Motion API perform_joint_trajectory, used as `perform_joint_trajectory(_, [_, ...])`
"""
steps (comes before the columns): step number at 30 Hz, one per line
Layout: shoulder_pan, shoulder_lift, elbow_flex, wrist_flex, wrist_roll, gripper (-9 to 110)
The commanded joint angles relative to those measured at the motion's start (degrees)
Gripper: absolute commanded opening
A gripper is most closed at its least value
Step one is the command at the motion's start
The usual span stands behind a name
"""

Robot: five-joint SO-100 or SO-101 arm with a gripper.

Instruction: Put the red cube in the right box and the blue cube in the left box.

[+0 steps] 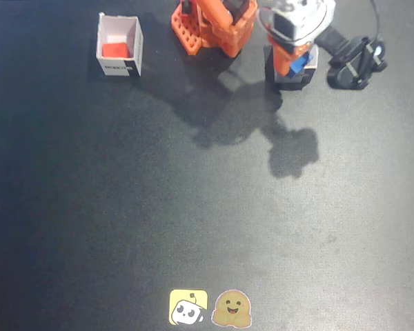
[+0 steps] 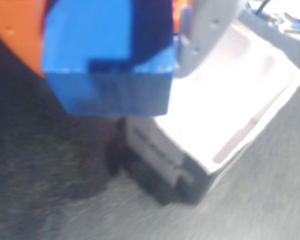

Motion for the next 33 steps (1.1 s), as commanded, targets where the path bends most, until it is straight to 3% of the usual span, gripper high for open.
perform_joint_trajectory(1, [-1.9, -1.1, -2.9, -1.1, -0.1, 11])
perform_joint_trajectory(33, [-17.1, 1.0, 0.5, 0.0, 0.2, 11])
